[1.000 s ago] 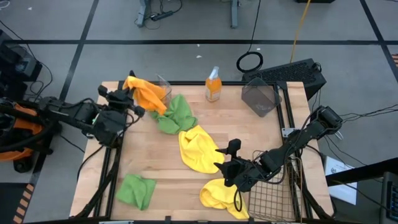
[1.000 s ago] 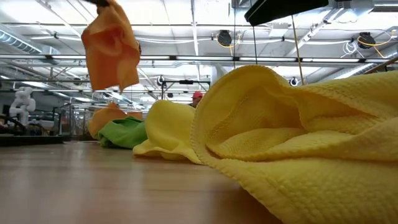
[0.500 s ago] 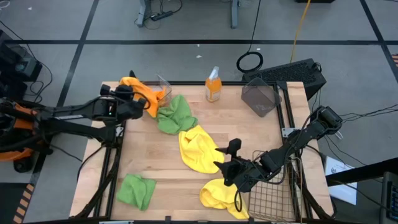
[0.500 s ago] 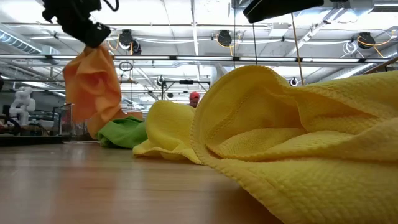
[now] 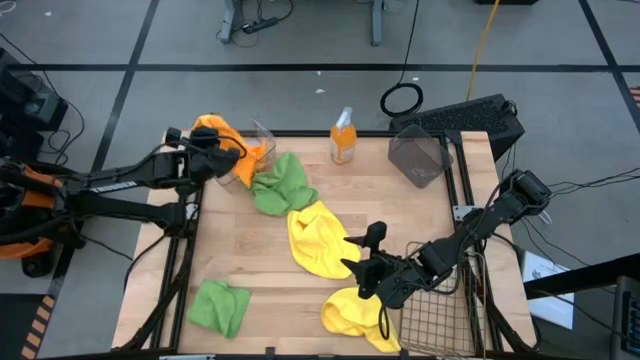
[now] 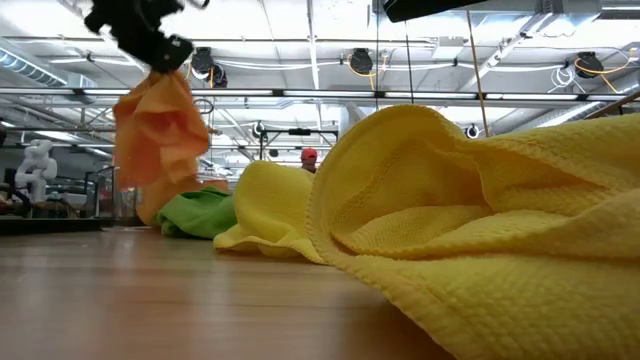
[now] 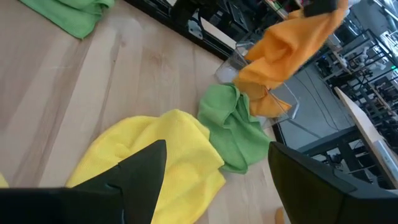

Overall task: Sort microfiber towel by color & place in baskets
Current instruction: Put the orange microfiber cloth into the transparent bin

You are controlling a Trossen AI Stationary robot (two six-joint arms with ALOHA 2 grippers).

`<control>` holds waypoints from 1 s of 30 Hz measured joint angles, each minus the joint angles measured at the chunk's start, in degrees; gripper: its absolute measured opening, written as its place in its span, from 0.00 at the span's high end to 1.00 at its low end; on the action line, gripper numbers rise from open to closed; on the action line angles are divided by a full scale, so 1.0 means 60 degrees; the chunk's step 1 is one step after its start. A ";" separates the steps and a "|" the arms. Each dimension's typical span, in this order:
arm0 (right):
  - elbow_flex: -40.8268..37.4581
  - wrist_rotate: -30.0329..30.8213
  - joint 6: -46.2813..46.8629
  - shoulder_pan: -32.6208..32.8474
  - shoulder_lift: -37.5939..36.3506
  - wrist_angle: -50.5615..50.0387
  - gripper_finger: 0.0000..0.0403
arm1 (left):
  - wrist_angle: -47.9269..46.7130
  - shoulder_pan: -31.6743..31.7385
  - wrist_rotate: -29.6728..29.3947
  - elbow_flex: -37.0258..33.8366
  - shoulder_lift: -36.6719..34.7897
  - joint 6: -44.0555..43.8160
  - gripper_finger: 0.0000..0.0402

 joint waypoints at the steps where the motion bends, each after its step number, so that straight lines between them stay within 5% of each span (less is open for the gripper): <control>1: 0.0000 0.0003 -0.0003 -0.0007 0.0000 0.0003 0.32 | 0.0261 0.0000 -0.0017 0.0210 -0.0003 0.0345 0.98; 9: 0.0000 0.0007 -0.0003 -0.0054 0.0000 -0.0004 0.32 | 0.1329 0.0006 -0.0038 0.0810 0.0006 0.1678 0.98; 14: 0.0003 0.0004 0.0028 -0.0051 0.0000 -0.0011 0.32 | 0.0767 0.0273 -0.0019 0.0605 0.0107 0.0686 0.98; 30: 0.0000 -0.0033 0.0382 -0.0036 0.0000 -0.0226 0.32 | -0.2437 0.0313 0.2887 0.0591 0.2132 -0.2793 0.97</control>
